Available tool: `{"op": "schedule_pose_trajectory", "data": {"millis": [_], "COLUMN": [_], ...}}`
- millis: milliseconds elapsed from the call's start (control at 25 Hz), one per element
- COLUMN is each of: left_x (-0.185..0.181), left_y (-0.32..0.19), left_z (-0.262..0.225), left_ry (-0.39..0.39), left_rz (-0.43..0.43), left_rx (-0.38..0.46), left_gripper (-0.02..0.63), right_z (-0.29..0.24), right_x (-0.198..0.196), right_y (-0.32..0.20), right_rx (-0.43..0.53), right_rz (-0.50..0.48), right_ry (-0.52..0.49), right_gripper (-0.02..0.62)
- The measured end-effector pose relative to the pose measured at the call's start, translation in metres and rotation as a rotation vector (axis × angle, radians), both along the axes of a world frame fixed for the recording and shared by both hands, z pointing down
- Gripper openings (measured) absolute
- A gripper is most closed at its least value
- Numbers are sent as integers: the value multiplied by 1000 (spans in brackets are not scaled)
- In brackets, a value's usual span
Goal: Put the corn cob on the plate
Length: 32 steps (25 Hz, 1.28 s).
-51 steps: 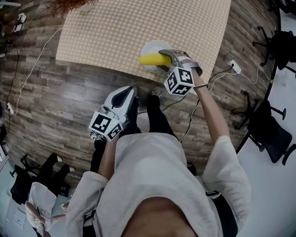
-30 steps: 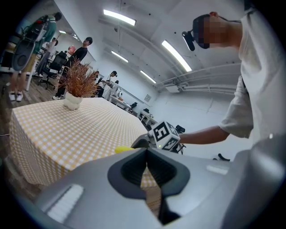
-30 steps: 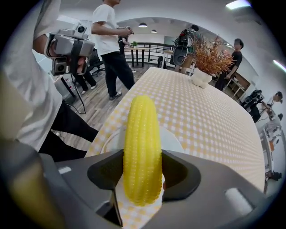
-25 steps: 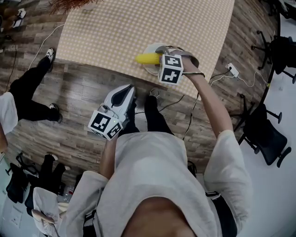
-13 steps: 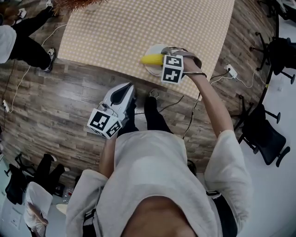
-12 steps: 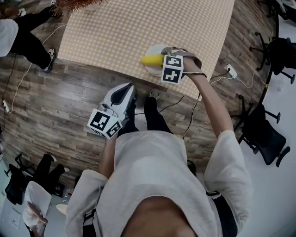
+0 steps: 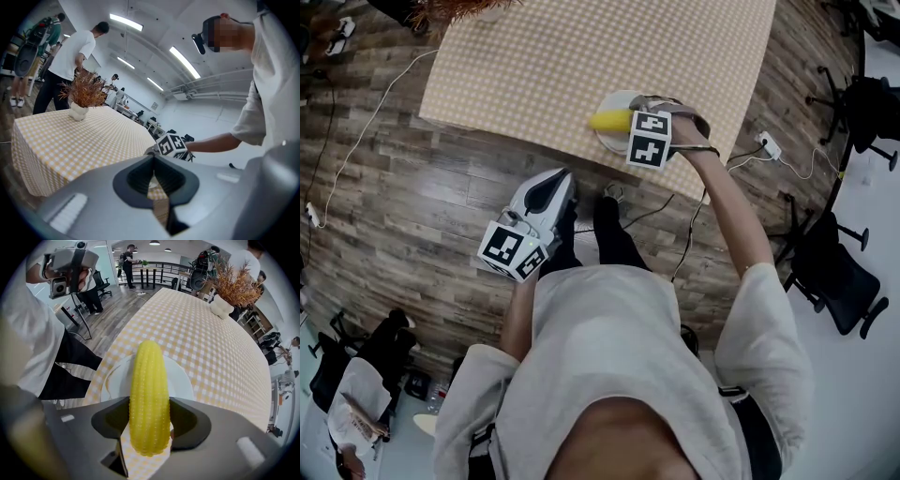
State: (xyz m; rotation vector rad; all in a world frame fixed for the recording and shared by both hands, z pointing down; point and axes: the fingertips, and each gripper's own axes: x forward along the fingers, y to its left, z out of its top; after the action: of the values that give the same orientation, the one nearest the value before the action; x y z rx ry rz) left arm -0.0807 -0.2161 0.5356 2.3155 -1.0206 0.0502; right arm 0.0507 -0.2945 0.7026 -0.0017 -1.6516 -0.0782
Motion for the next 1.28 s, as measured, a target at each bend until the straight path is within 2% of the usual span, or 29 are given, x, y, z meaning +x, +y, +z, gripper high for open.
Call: {"op": "schedule_pose_trajectory", "data": {"millis": [240,400,560,760,920,1120,1240,1280], "left_x": [0,-1,3,5,10,17,23,25], "left_y": [4,5,9,12,18,24,30,33], "left_z": [-3,-6,-7,-11,-16,-26,-36,-39], "left_ry": [-1,-4,-8,-9,-6,-8,-11,-12], "left_rz": [2,0,3,11,17,25,35,38], "left_rx": [7,13,17,26,39,64,83,90], "left_gripper": [8,8,8,8,8,8,8,8], "right_z": [-2,-4,-6,-21,-34,-53,-64,-69], "right_x": [0,-1,0,-2,-2,1,5,6], "right_y": [-2,-5,0,-4,-4,5,9,11], "right_rx": [33,57,55,98,164,199,237,254], "right_rz": [4,7,10,34,19,19,31,33], "right_ry": [-36,-51,-70,-117,-150,-172,-188,-195], "right_gripper": [271,336,354,355,286,250,200,160]}}
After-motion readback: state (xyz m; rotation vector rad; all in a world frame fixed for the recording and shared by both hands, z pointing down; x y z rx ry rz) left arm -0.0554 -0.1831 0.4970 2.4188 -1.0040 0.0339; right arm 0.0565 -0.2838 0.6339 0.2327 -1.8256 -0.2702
